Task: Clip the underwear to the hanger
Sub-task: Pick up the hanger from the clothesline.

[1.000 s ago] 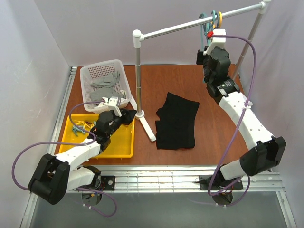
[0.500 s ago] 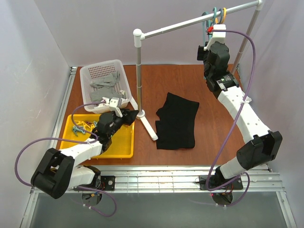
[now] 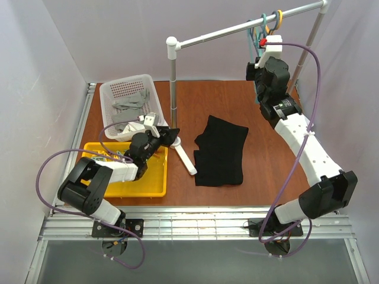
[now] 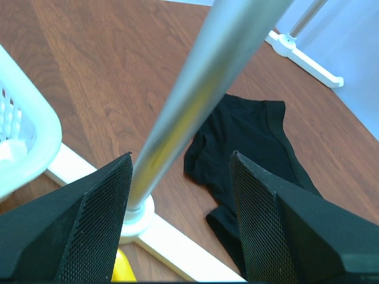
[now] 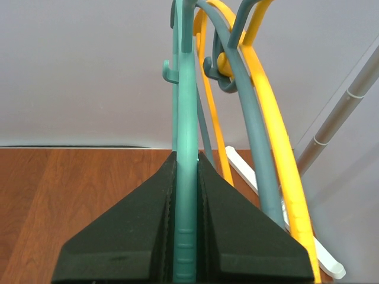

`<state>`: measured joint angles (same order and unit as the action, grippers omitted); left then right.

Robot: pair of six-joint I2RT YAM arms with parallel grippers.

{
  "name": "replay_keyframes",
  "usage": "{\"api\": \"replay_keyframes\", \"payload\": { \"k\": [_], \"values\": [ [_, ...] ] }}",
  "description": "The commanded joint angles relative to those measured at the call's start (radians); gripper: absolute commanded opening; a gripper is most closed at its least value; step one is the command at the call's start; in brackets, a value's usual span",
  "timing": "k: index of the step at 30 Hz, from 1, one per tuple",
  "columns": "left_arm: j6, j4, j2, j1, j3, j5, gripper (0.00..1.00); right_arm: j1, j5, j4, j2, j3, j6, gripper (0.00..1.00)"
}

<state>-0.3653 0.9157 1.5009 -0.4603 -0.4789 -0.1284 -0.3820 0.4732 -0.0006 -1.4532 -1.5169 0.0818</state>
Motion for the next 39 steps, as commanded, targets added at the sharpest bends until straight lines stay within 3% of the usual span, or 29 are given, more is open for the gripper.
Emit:
{"api": "replay_keyframes", "payload": {
  "k": [1,8,25,39],
  "values": [
    [0.028,0.06,0.016,-0.005,-0.049,-0.005,0.6,-0.012,-0.042,0.017,0.066,0.04,-0.007,0.01],
    [0.054,0.038,0.085,-0.009,-0.127,-0.011,0.59,-0.054,-0.05,0.073,0.166,0.162,-0.01,0.01],
    [0.085,-0.011,0.262,-0.008,-0.297,-0.01,0.52,-0.064,-0.022,0.125,0.301,0.215,0.029,0.01],
    [0.104,-0.1,0.409,-0.003,-0.507,-0.005,0.49,-0.067,-0.071,0.131,0.312,0.211,0.033,0.01]
  ]
}}
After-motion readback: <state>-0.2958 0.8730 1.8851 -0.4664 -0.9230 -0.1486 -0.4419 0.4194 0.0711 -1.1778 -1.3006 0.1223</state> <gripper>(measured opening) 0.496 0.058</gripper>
